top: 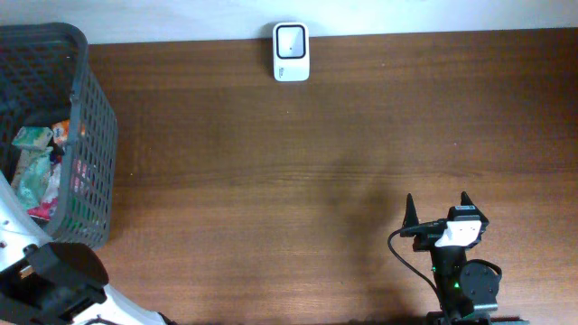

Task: Scan the item barcode
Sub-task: 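Grasp the green wipes pack in the basket with the left gripper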

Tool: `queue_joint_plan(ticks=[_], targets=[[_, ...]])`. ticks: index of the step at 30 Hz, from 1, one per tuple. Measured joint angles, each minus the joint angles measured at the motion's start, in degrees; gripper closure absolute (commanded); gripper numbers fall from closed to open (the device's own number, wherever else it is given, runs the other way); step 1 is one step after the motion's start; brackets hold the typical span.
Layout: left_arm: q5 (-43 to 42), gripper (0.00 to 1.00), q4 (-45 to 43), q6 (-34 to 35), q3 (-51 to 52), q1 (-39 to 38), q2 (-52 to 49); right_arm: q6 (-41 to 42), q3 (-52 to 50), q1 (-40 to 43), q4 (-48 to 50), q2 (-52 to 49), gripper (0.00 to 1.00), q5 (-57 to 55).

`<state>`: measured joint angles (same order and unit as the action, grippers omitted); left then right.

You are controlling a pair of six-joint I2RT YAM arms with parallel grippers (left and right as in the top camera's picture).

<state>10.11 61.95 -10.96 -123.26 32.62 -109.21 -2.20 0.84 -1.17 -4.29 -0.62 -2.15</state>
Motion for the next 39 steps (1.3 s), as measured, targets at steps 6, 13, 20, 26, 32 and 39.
queue_joint_plan(ticks=[6, 13, 20, 26, 32, 39], targets=[[0.02, 0.23, -2.67, -3.76, 13.97, 0.83, -0.13, 0.0, 0.0, 0.0, 0.0, -0.02, 0.01, -0.02], [6.82, 0.2, -3.34, -4.72, 25.44, 0.83, -3.54, 0.0, 0.0, 0.0, 0.0, 0.0, 0.01, -0.02], [7.1, 0.51, -5.81, -4.92, 25.73, 1.31, -4.13, 0.0, 0.0, 0.0, 0.0, 0.0, 0.01, 0.0], [4.94, 1.0, -4.42, -4.74, 25.18, 3.13, -6.51, 0.02, 0.0, 0.0, 0.0, 0.0, 0.01, 0.0], [-5.88, 1.0, -4.57, 3.28, 14.16, 3.15, -5.22, 0.0, 0.0, 0.0, 0.0, 0.0, 0.01, 0.0], [-28.3, 1.0, -11.89, 12.17, 0.79, 3.04, 11.45, -0.02, 0.0, 0.0, 0.0, 0.0, 0.01, 0.0]])
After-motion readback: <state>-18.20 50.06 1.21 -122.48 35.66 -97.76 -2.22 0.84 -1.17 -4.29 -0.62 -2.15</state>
